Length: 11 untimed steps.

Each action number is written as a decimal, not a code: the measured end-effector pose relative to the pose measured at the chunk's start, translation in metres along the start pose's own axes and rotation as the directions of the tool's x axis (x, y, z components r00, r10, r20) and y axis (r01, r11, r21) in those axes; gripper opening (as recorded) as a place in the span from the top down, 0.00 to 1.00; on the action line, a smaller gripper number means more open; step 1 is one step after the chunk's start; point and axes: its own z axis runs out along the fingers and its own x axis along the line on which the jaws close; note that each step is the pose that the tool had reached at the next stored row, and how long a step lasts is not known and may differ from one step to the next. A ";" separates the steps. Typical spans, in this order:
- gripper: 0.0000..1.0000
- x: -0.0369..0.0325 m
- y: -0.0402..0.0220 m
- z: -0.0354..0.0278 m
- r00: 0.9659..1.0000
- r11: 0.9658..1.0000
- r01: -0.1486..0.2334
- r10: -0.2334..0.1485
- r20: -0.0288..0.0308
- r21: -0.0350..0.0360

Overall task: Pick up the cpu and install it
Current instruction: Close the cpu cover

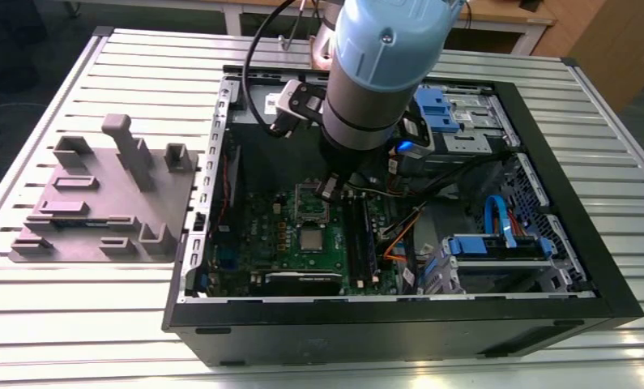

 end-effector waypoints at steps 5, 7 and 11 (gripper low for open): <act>0.90 -0.0007 0.0004 -0.0029 1.000 1.000 0.000 0.000 -0.001 0.000; 0.90 -0.0009 0.0006 -0.0037 1.000 1.000 0.000 0.000 -0.001 0.000; 0.90 -0.0009 0.0009 -0.0042 1.000 1.000 0.000 0.000 -0.002 0.000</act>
